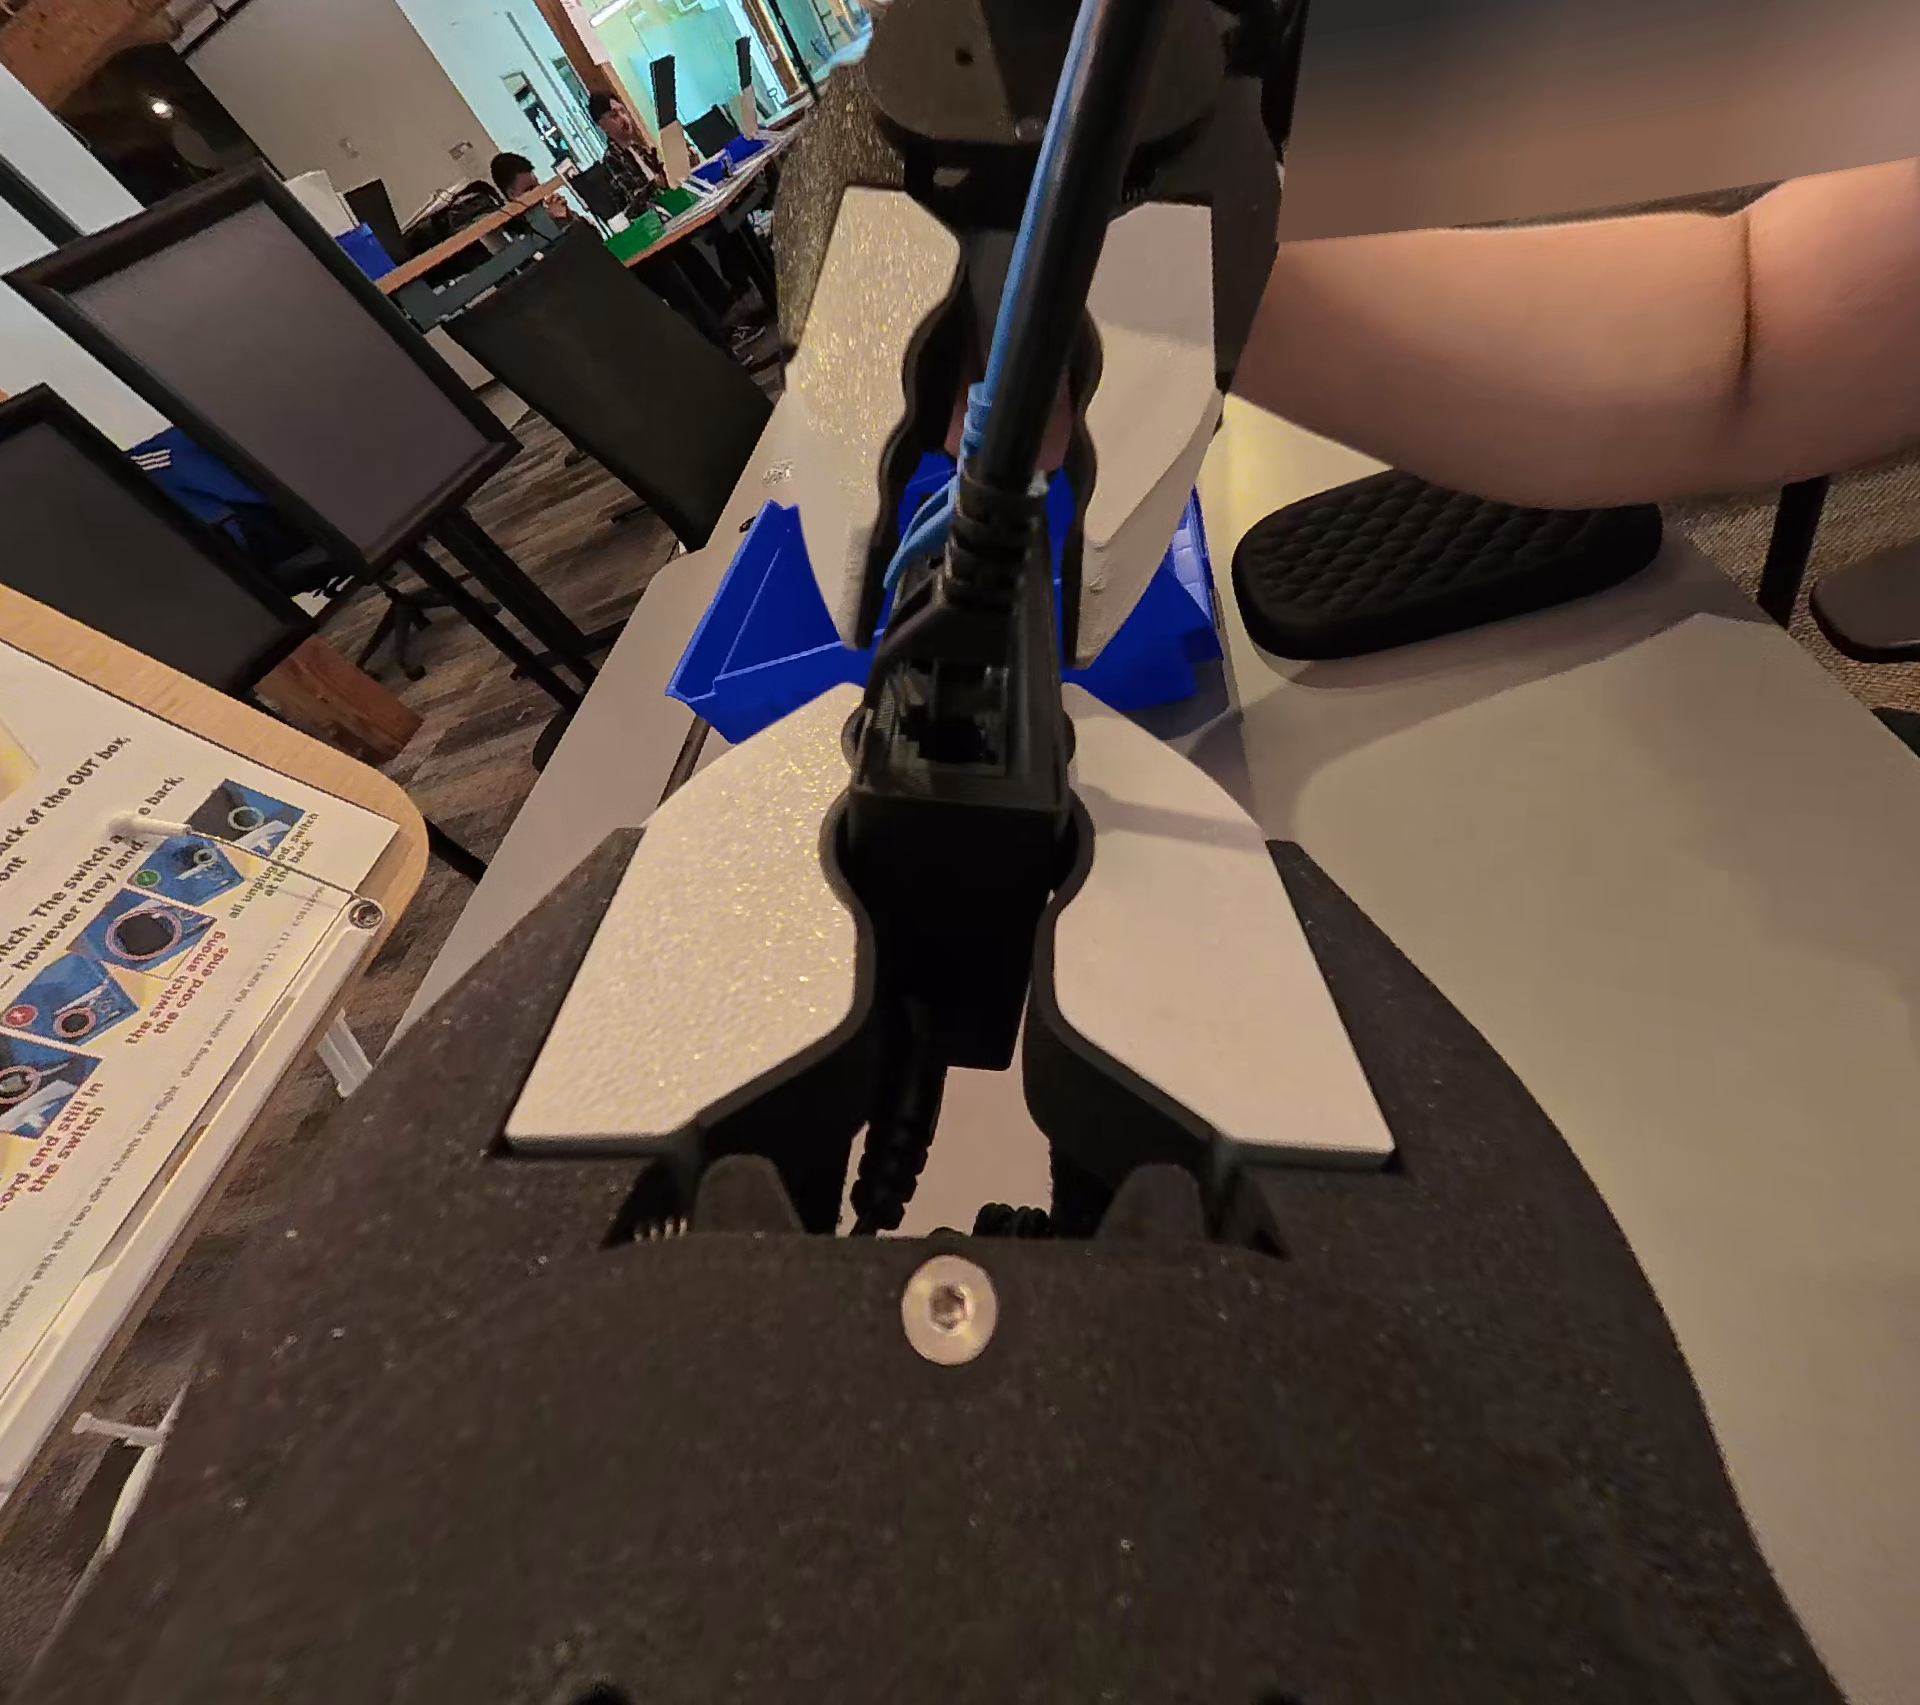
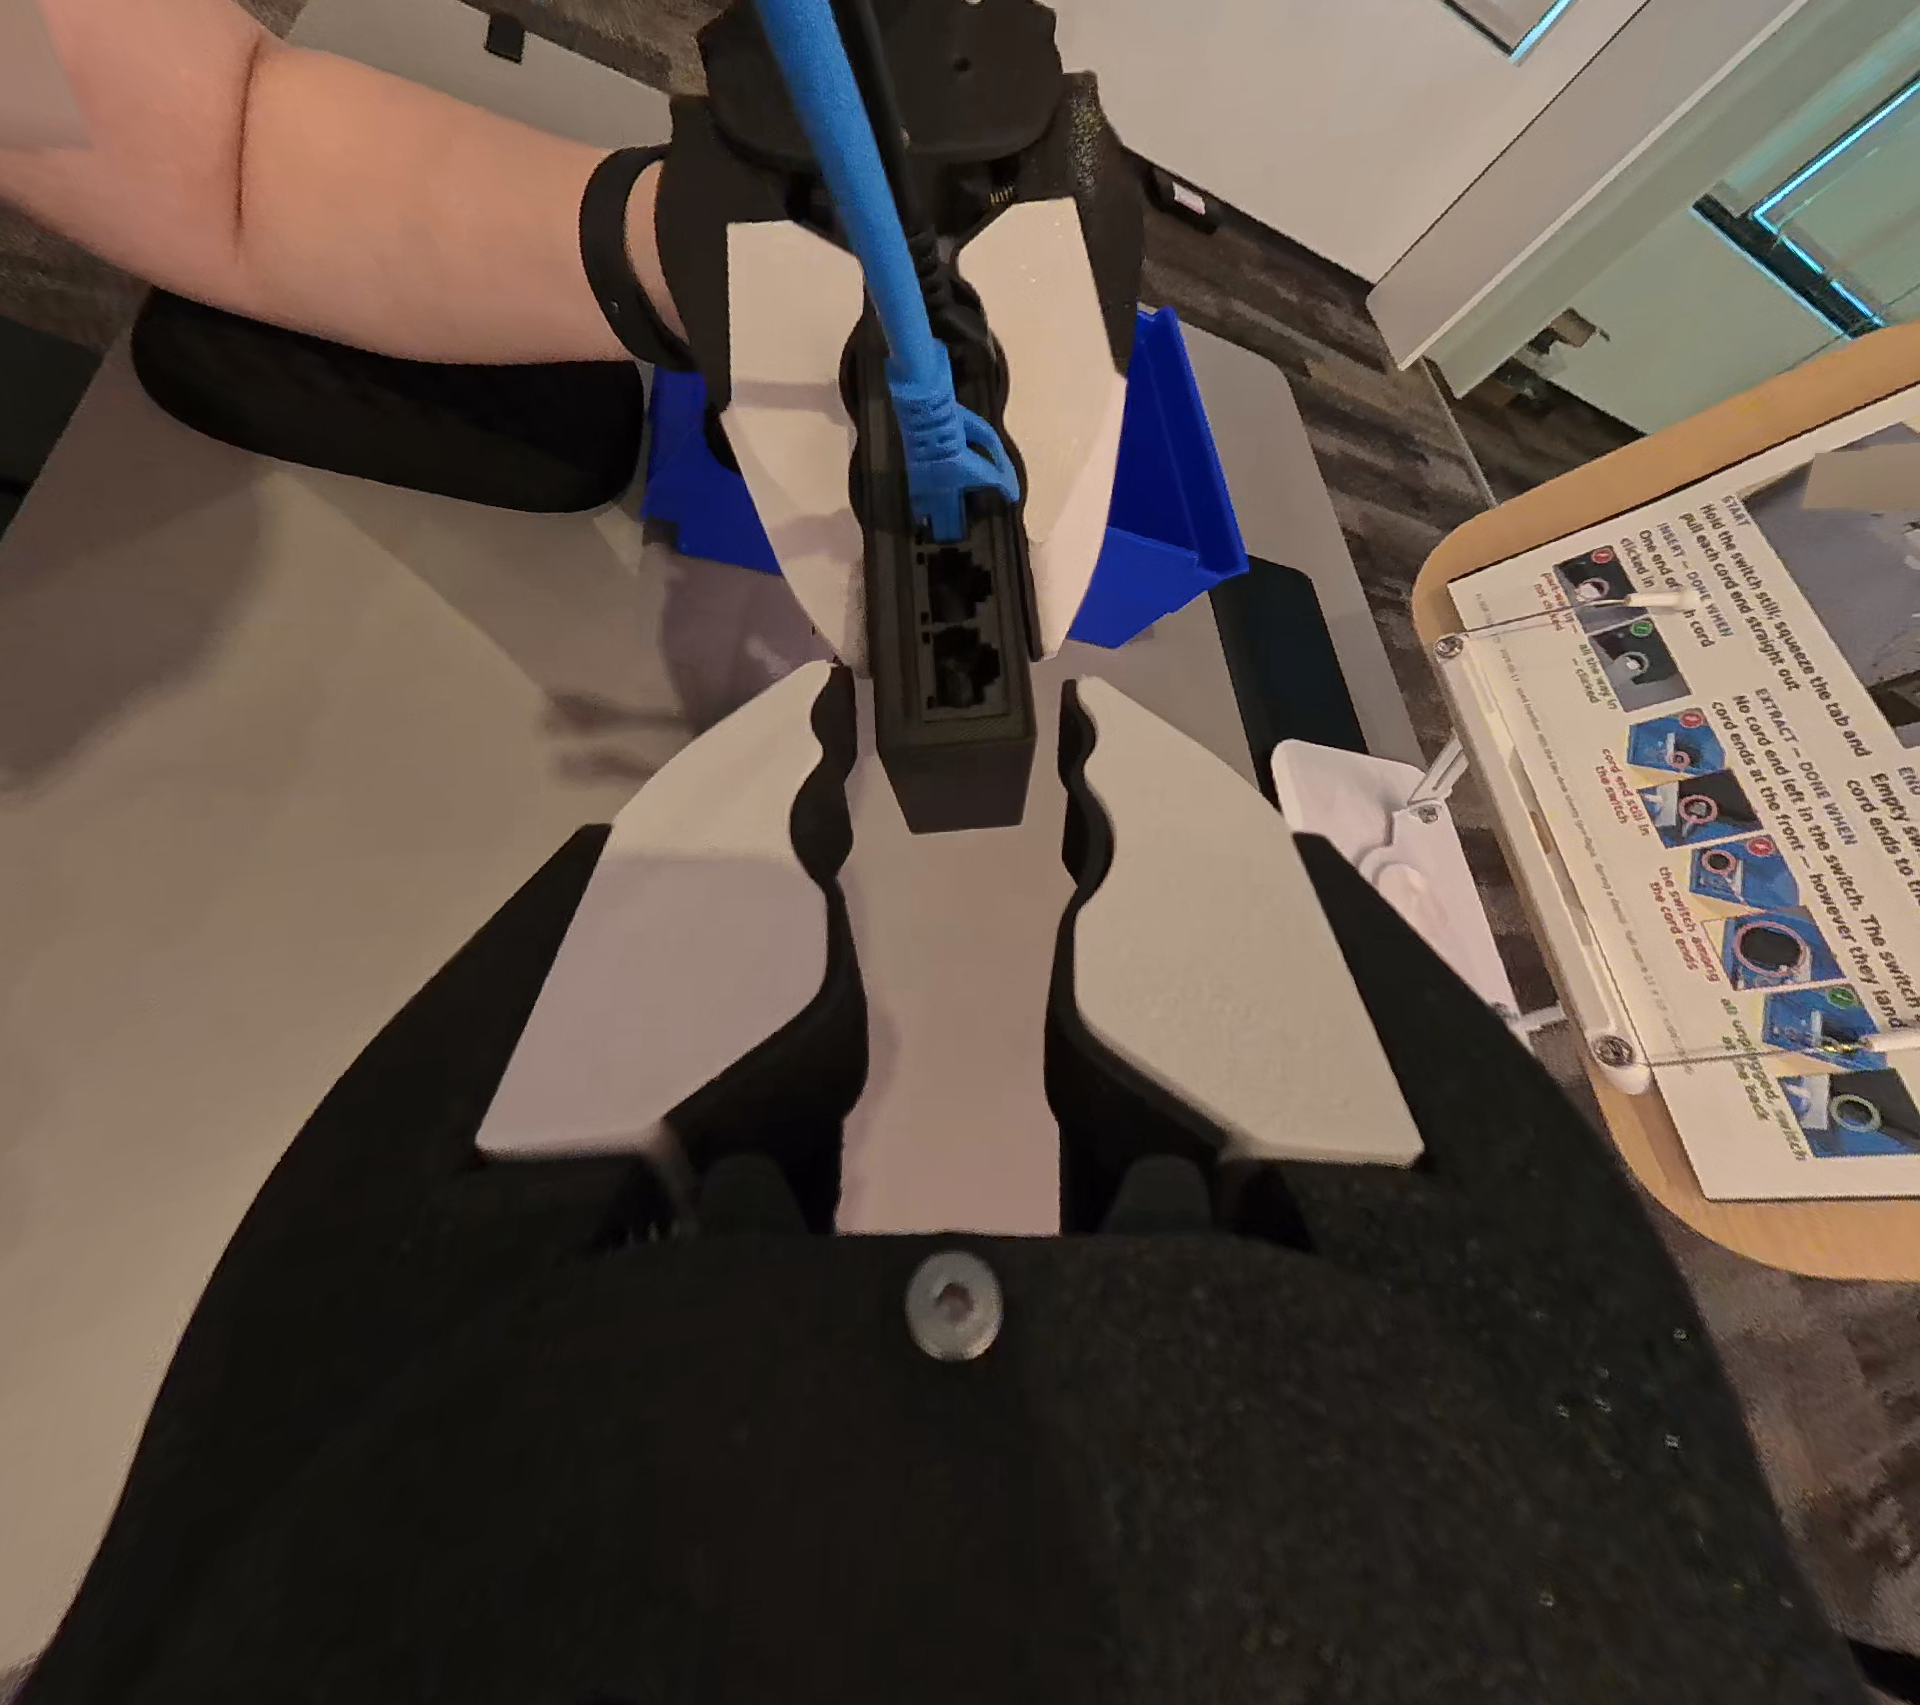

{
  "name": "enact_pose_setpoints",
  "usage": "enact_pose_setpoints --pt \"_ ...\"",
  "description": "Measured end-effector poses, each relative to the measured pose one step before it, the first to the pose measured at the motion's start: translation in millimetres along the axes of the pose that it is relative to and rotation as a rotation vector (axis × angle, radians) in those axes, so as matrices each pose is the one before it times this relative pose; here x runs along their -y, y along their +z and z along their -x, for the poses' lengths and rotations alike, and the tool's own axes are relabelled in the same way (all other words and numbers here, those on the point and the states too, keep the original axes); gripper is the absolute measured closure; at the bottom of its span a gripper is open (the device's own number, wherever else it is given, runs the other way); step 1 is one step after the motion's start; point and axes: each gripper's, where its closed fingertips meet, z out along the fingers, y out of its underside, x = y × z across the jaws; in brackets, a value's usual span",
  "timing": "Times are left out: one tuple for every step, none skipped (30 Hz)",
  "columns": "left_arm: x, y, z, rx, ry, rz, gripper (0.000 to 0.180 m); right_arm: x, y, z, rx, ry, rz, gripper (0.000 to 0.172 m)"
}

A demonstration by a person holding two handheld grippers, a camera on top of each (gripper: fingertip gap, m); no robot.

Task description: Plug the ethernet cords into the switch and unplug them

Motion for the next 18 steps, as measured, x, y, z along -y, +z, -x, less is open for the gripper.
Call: enact_pose_setpoints --pt "0.44 -0.32 -0.49 -0.0043 -0.0015 -0.0032 0.152 0.21 1.08 -0.08 0.0048 0.0064 -0.0110 0.137" --pt "0.11 -0.11 -0.25 -0.0023 -0.0001 -0.0014 0.152 0.37 0.71 -0.60 0.0005 0.0006 -0.0107 0.140" --pt "0.14 0.04 0.04 0.0005 0.0017 -0.0015 0.152 0.67 0.85 0.76 0.0088 -0.0023 -0.0117 0.141" --pt "0.03 0.12 -0.48 -0.0029 0.0006 -0.0024 0.152 0.04 0.96 1.68 0.0153 0.0003 -0.0064 0.143" --pt "-0.18 0.04 -0.84 -0.0066 -0.0014 -0.0017 0.152 0.02 1.11 1.99 0.0160 -0.0011 -0.0049 0.145" --pt "-0.41 -0.27 -0.26 -0.0054 -0.0020 -0.0011 0.152 -0.17 0.56 0.56 0.0028 -0.0083 -0.0053 0.145" --pt "-0.18 -0.31 -0.04 -0.0039 -0.0020 -0.0023 0.152 0.30 0.35 -0.21 -0.0049 -0.0134 -0.0079 0.145" --pt "0.04 -0.68 -0.24 -0.0065 -0.0011 -0.0033 0.152 0.79 0.43 -0.02 -0.0046 -0.0067 -0.0090 0.145" --pt "0.14 -0.86 -0.29 -0.0062 -0.0016 -0.0013 0.152 0.80 0.49 0.51 -0.0006 -0.0036 -0.0074 0.145" --pt "0.07 -0.86 0.41 -0.0002 0.0017 -0.0004 0.152 0.73 0.55 -0.61 -0.0083 -0.0061 -0.0061 0.145" --pt "0.19 -0.74 0.49 0.0017 0.0040 0.0000 0.152 0.75 0.72 -0.46 -0.0067 -0.0064 -0.0056 0.145" --pt "-0.17 -0.61 0.50 0.0020 0.0030 0.0013 0.152 0.52 0.49 -0.47 -0.0047 -0.0078 -0.0028 0.145" --pt "-0.53 -0.35 0.33 0.0006 0.0001 0.0030 0.152 0.18 0.24 -0.64 -0.0044 -0.0066 0.0017 0.145" --pt "-0.84 -0.03 0.14 -0.0023 -0.0025 0.0048 0.151 -0.02 0.14 -0.21 -0.0024 -0.0061 0.0028 0.145" --pt "-1.18 0.08 0.08 -0.0022 -0.0032 0.0051 0.151 0.15 -0.10 -0.28 -0.0048 -0.0071 0.0007 0.145" --pt "-1.36 0.11 0.45 0.0010 -0.0016 0.0055 0.150 -0.32 -0.51 -0.11 -0.0042 -0.0052 -0.0002 0.145" --pt "-1.03 -0.29 1.57 0.0085 -0.0004 0.0035 0.149 -1.40 -0.71 -0.68 -0.0074 -0.0027 0.0038 0.145" --pt "0.34 -1.40 1.92 0.0088 -0.0022 -0.0054 0.149 -2.66 -1.31 -1.73 -0.0143 -0.0044 0.0089 0.145"
